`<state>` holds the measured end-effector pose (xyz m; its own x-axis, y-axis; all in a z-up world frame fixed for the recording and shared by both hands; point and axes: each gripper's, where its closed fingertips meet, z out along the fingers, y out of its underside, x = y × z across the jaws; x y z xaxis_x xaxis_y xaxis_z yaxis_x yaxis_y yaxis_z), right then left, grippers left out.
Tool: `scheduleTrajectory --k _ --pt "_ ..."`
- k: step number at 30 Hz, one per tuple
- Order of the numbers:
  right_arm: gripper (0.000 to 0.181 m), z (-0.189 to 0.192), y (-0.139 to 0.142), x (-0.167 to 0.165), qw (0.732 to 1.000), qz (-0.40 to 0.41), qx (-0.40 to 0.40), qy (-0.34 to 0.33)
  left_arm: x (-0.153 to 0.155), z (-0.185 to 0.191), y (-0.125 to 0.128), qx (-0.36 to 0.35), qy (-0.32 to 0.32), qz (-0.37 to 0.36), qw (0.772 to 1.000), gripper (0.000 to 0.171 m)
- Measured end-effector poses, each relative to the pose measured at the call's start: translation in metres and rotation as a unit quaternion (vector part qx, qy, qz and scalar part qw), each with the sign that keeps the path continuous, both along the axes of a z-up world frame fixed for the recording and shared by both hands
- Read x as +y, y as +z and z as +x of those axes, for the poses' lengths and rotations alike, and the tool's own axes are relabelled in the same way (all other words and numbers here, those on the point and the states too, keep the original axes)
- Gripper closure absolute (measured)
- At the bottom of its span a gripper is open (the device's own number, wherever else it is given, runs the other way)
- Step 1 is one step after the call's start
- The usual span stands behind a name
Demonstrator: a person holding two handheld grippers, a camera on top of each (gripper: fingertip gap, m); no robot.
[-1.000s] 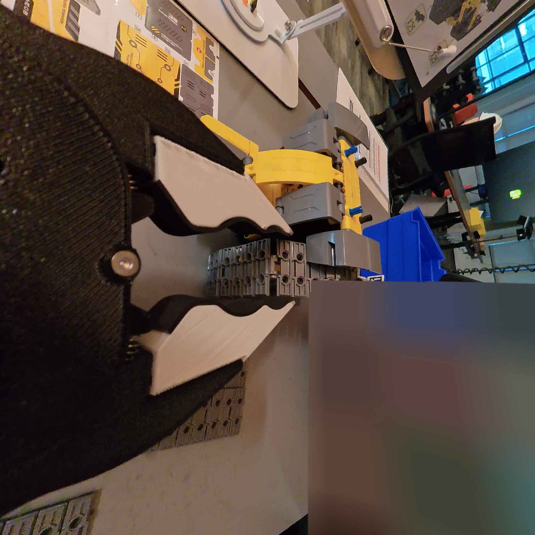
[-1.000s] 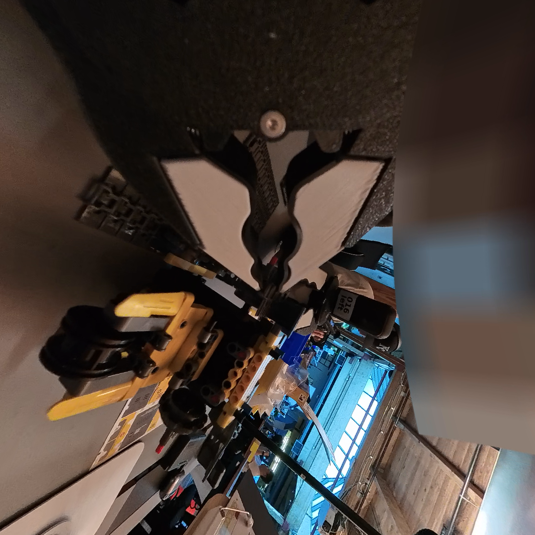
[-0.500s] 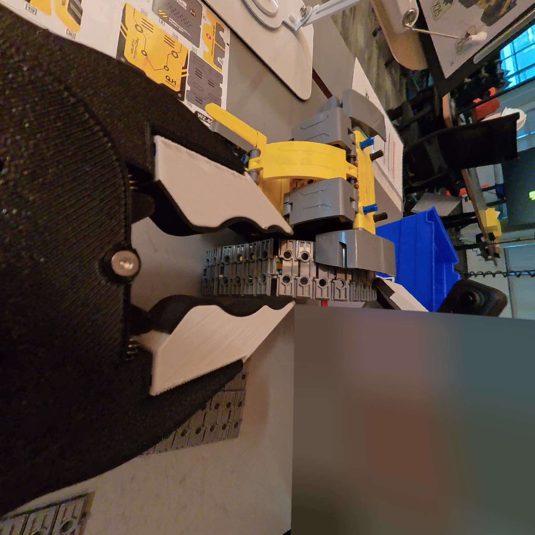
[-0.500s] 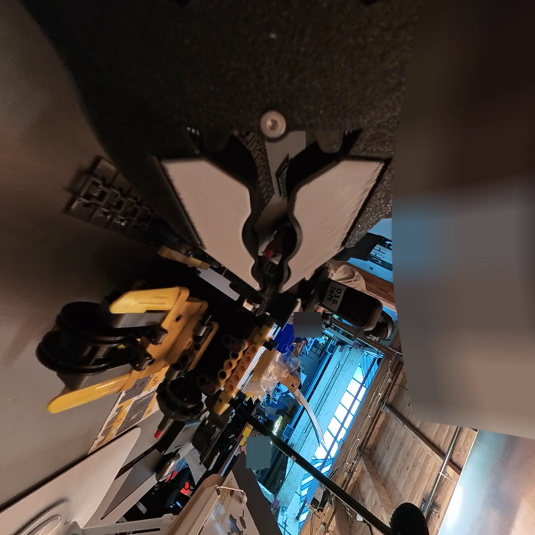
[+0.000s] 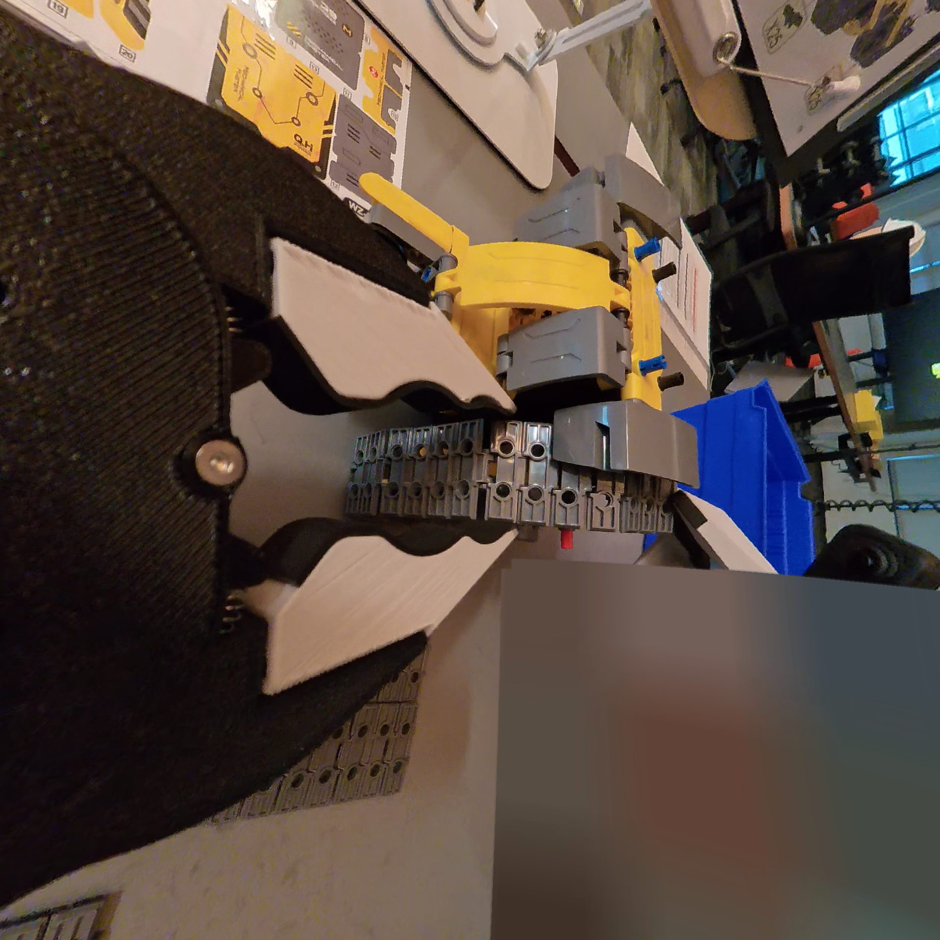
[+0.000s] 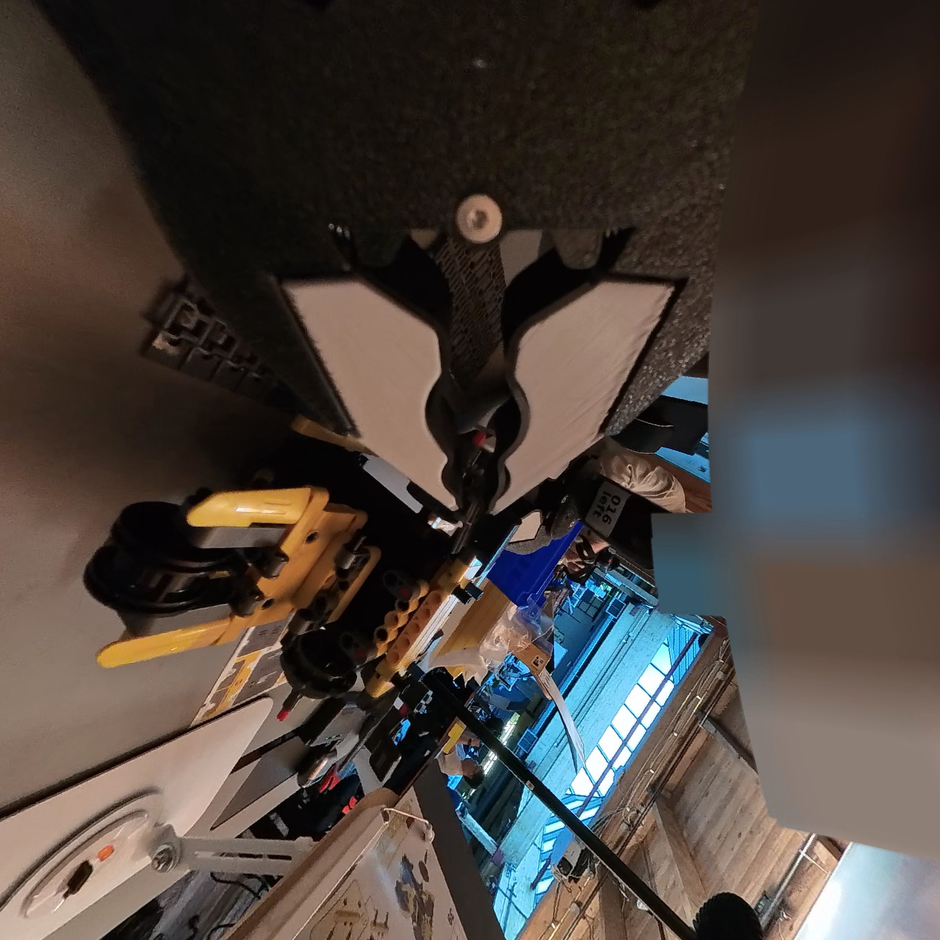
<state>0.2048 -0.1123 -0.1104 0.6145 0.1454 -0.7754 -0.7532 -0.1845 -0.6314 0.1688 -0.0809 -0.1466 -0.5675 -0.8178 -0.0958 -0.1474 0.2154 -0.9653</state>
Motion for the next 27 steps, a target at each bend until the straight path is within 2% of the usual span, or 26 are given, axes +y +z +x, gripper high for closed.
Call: scheduleTrajectory --k 10,21,27 --pt "0.175 0.003 -0.006 0.0 1.0 -0.008 0.03 0.0 0.001 0.0 0.003 -0.005 0.006 -0.004 1.0 0.135" --pt "0.17 0.006 -0.019 0.001 0.999 -0.039 0.027 -0.004 0.002 0.0 0.008 -0.024 0.011 0.004 1.0 0.135" --pt "0.175 0.006 -0.021 0.0 0.999 -0.046 0.015 -0.005 0.001 -0.001 0.01 -0.032 0.015 0.009 0.999 0.135"
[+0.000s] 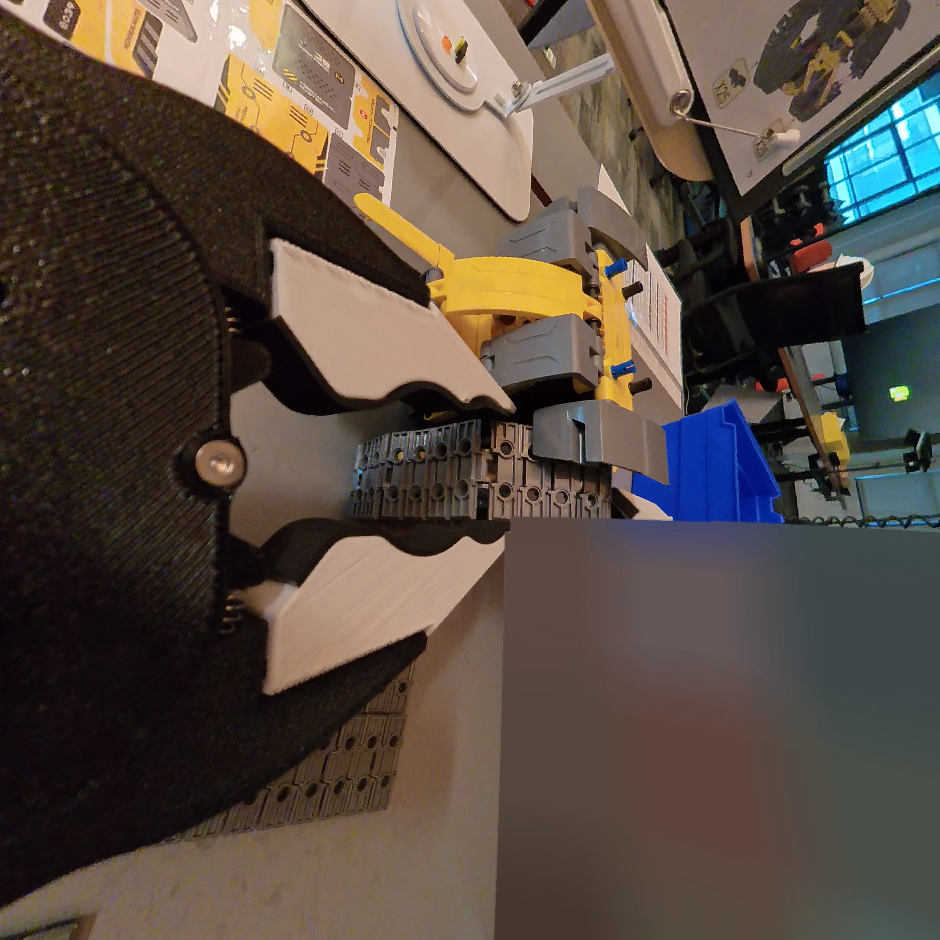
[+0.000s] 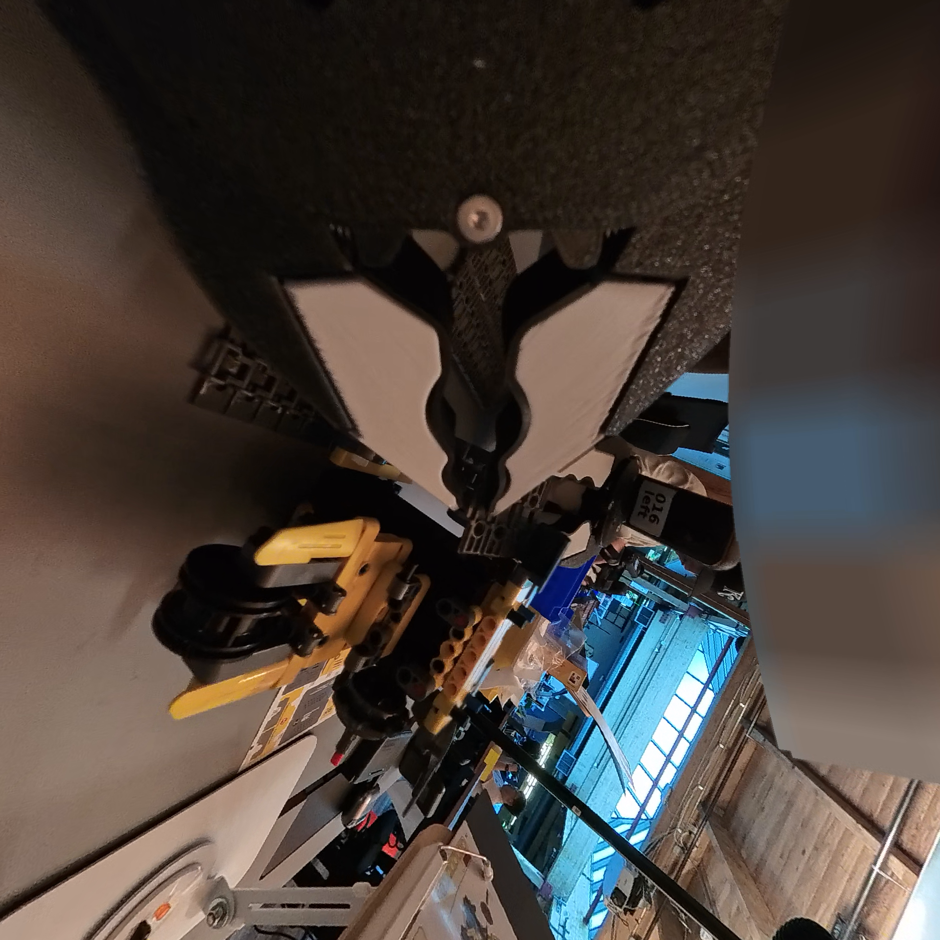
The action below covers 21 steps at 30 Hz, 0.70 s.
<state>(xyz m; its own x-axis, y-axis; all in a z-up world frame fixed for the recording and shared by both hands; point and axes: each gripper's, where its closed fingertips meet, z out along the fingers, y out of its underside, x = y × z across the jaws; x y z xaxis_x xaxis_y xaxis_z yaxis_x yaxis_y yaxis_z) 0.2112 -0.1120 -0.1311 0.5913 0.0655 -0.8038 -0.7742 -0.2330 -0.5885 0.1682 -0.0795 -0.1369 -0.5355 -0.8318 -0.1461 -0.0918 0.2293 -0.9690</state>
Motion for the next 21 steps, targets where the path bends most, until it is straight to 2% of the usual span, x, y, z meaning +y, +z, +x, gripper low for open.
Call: scheduleTrajectory --k 6,7,8,10,12,16,18,21 --pt "0.17 0.0 -0.009 -0.001 0.999 -0.028 -0.019 0.001 -0.001 0.001 0.002 -0.005 0.004 0.001 1.0 0.136" --pt "0.175 0.001 -0.014 0.0 0.999 -0.041 -0.026 -0.002 0.0 0.001 0.002 -0.007 0.006 0.001 1.0 0.135" --pt "0.181 0.004 -0.023 0.0 0.997 -0.066 -0.045 -0.012 0.001 0.001 0.004 -0.01 0.009 -0.001 1.0 0.137" --pt "0.181 0.009 -0.037 0.0 0.988 -0.108 -0.106 -0.024 0.003 0.0 0.008 -0.017 0.011 -0.008 1.0 0.146" --pt "0.181 0.007 -0.038 0.002 0.983 -0.117 -0.14 -0.027 0.005 0.0 0.008 -0.01 0.011 -0.013 1.0 0.143" --pt "0.18 0.001 -0.017 0.002 0.988 -0.063 -0.138 -0.018 0.004 0.0 0.007 -0.01 0.01 -0.01 1.0 0.143" --pt "0.16 0.004 -0.003 -0.002 0.986 -0.03 -0.162 -0.025 0.002 0.0 0.006 -0.01 0.009 -0.006 1.0 0.143" --pt "0.142 -0.008 0.019 -0.005 0.963 0.02 -0.267 -0.018 0.001 0.0 0.005 -0.009 0.009 -0.004 1.0 0.142"
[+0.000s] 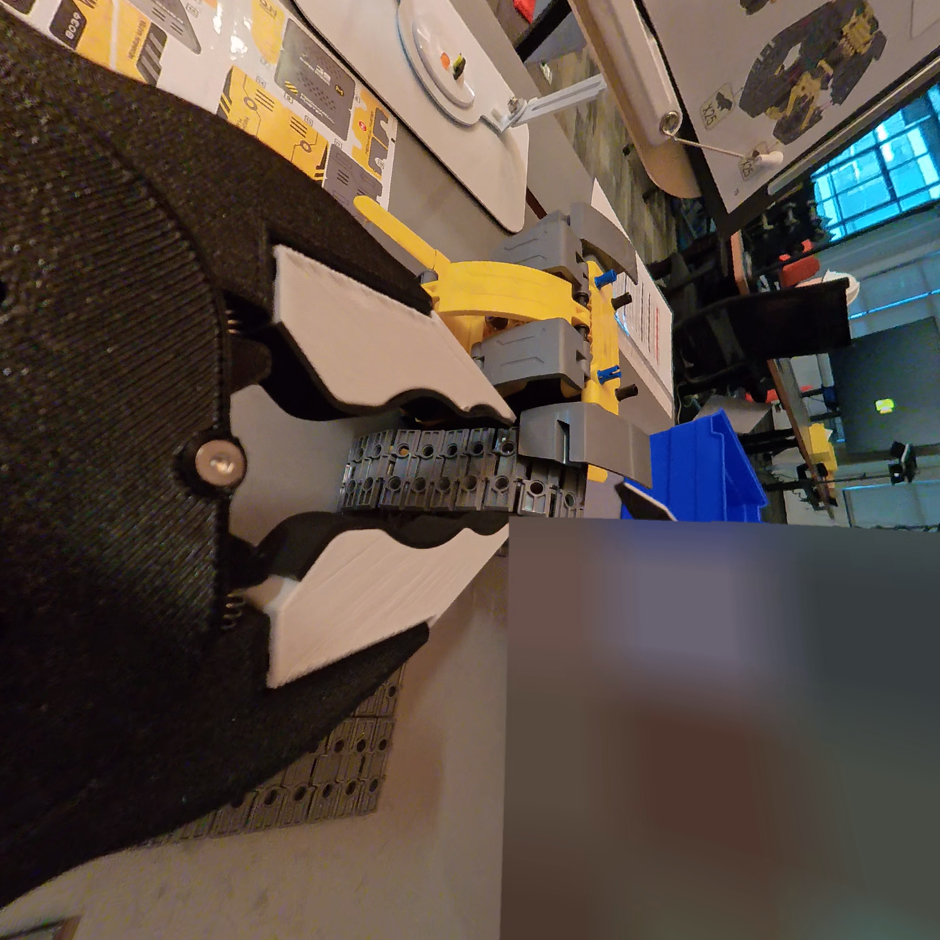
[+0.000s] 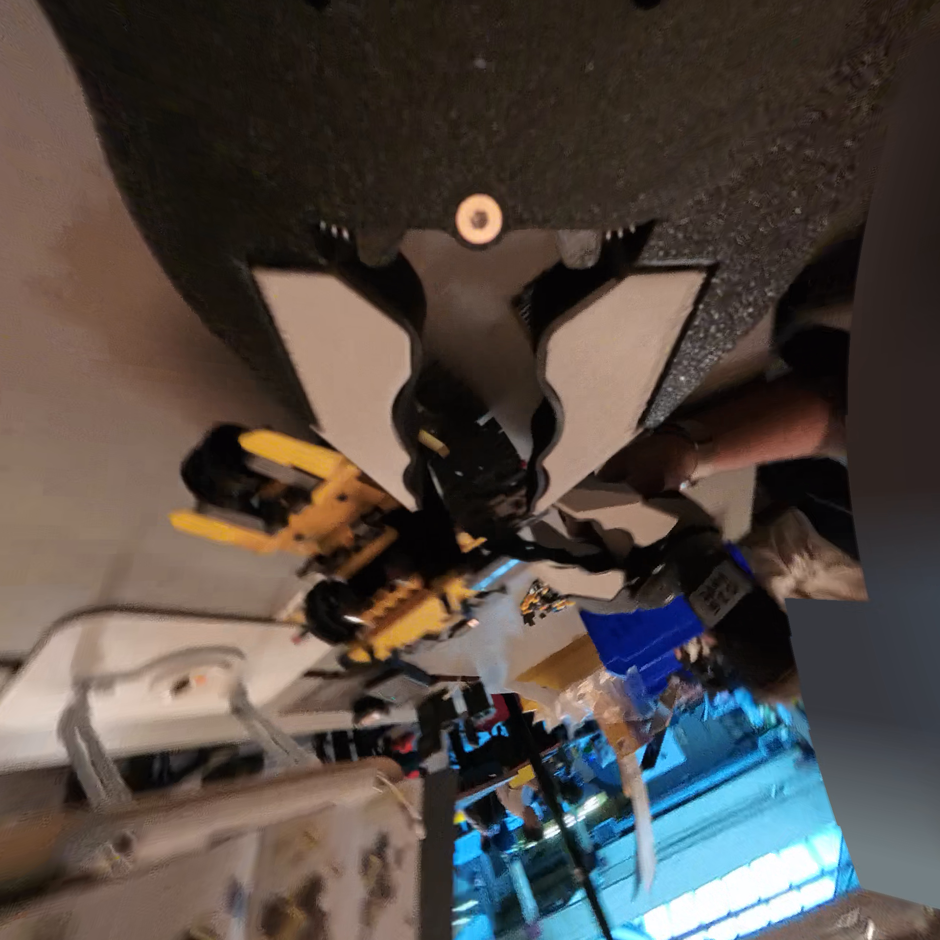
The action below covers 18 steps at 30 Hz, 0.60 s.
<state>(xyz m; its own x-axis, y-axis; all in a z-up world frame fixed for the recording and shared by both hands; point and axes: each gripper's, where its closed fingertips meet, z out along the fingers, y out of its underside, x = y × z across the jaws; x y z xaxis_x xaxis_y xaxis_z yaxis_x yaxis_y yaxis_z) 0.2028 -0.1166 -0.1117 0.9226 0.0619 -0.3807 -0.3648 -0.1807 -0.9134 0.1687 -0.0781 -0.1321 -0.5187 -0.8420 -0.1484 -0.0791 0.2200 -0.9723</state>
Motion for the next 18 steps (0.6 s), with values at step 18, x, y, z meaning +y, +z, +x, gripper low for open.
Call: scheduleTrajectory --k 18 --pt "0.163 -0.032 -0.018 0.014 0.873 -0.064 -0.48 -0.057 -0.002 0.0 0.003 -0.003 -0.003 -0.011 1.0 0.14"
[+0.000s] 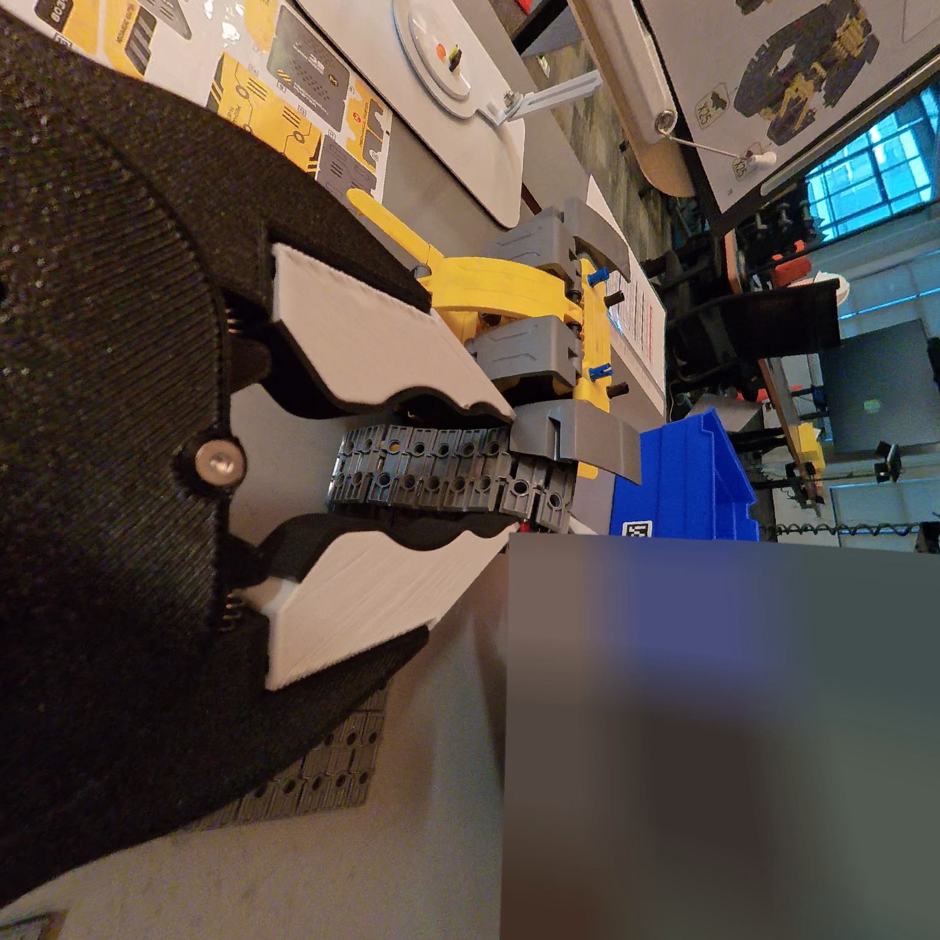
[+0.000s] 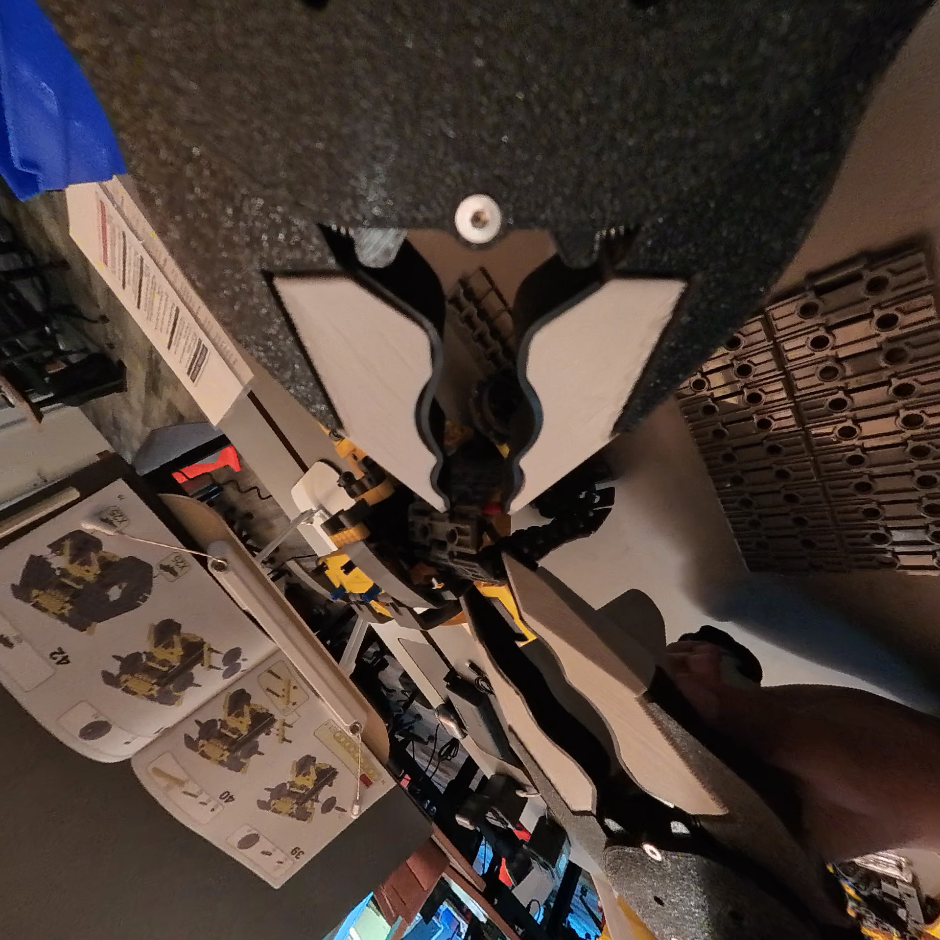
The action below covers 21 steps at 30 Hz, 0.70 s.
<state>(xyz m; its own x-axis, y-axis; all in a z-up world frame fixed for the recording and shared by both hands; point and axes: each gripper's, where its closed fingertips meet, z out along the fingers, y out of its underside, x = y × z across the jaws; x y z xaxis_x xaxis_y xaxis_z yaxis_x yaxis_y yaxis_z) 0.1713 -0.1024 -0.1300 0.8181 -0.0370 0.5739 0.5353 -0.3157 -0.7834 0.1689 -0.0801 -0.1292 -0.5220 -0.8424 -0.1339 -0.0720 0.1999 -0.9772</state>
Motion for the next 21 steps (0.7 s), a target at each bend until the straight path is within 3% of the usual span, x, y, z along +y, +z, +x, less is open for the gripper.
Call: scheduleTrajectory --k 10,21 --pt "0.17 -0.002 0.009 -0.004 1.0 0.02 -0.014 0.017 0.0 0.001 0.0 0.002 0.0 -0.003 1.0 0.14" --pt "0.178 0.012 0.013 -0.004 0.997 0.024 -0.067 -0.03 -0.001 0.001 -0.001 0.002 -0.005 -0.006 1.0 0.137"
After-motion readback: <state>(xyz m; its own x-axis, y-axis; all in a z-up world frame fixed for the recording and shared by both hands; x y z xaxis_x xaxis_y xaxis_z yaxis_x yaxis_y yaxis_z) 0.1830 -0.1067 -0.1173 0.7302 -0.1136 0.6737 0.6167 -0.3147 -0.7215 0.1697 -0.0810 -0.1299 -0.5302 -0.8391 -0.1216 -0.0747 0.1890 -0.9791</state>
